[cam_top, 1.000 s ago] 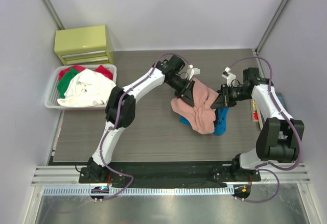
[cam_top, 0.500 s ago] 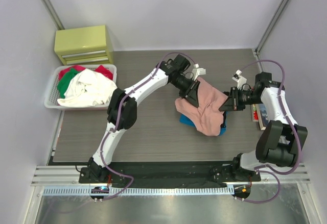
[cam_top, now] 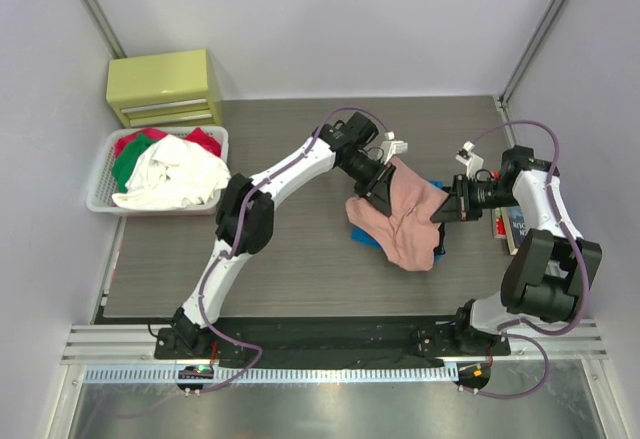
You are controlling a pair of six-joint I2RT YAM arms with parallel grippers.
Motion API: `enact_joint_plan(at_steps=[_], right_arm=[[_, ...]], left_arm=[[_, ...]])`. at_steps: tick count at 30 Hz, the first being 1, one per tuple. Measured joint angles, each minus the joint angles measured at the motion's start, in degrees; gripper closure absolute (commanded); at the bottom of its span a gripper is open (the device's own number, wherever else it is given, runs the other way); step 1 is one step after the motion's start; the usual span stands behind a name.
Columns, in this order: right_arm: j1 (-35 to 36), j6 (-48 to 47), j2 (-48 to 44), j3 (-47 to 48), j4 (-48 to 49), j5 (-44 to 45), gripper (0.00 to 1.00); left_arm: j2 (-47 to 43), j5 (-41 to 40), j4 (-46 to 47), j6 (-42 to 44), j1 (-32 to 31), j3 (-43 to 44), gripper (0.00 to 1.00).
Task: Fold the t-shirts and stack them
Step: Smooth out wrinkles on the folded tshirt
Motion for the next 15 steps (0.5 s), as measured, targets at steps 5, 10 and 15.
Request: enact_joint_plan(at_steps=[5, 10, 15], right_arm=[[-0.02, -0.33, 3.78, -1.22, 1.03, -0.79, 0.61], [-0.13, 0.0, 4.39, -2.73, 2.64, -1.66, 0.42], [-0.24, 1.68, 3.37, -3.3, 5.35, -2.14, 0.4]], left_arm=[[0.79, -0.55, -0.22, 0.39, 0.96, -1.29, 0.45], [1.49, -2.14, -1.42, 1.64, 2.27, -3.26, 0.31], [2.71, -2.73, -1.97, 2.01, 3.52, -3.26, 0.28]])
